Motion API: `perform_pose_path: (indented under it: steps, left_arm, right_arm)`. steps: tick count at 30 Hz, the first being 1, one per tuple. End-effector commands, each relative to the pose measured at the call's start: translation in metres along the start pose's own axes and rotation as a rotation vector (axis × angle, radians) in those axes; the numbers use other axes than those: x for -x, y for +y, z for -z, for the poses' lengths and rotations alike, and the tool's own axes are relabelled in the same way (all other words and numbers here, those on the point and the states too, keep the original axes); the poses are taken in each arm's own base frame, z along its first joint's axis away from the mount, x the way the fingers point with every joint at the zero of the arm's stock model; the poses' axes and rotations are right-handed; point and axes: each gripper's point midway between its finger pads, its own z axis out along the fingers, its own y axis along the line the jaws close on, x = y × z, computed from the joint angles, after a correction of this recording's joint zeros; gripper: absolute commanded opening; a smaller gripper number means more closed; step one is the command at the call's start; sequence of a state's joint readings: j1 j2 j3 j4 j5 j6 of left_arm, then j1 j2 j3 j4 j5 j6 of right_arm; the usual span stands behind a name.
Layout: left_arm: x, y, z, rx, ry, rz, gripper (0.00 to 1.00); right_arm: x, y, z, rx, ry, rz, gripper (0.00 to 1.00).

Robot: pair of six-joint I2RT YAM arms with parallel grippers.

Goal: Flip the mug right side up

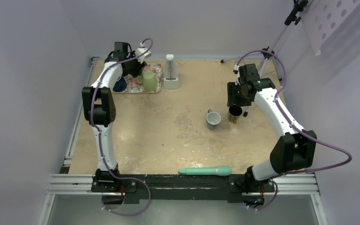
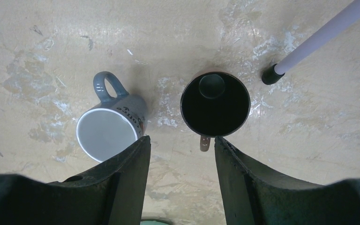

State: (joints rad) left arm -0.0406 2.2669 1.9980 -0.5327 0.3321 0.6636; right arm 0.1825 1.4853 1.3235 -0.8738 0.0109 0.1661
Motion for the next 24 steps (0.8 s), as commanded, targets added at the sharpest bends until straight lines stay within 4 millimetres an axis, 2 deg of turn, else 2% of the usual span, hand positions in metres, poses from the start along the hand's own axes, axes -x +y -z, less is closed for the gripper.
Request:
perform_pose_path:
  steps: [1,8,14,20,22,24]
  left_arm:
    - [-0.001,-0.015,0.017,-0.039,-0.004,-0.037,0.54]
    - [-0.005,-0.036,0.043,-0.071,-0.015,-0.059,0.56]
    - [-0.019,-0.034,0.056,-0.075,0.06,-0.092,0.61]
    - [0.012,-0.037,0.077,-0.093,-0.031,-0.066,0.73]
    - [0.023,-0.041,0.086,-0.112,-0.063,-0.063,0.73]
    - [0.028,-0.055,0.094,-0.178,-0.076,-0.045,0.68]
  right_arm:
    - [0.005,0.001,0.006,-0.002,-0.026,0.012,0.56]
    - [0.001,0.005,0.0,0.013,-0.016,0.016,0.56]
    - [-0.002,0.007,-0.004,0.016,-0.004,0.025,0.56]
    - [-0.004,0.009,-0.007,0.02,0.007,0.036,0.56]
    - [-0.005,0.01,-0.008,0.021,0.011,0.04,0.56]
    - [-0.006,0.01,-0.009,0.02,0.015,0.041,0.56]
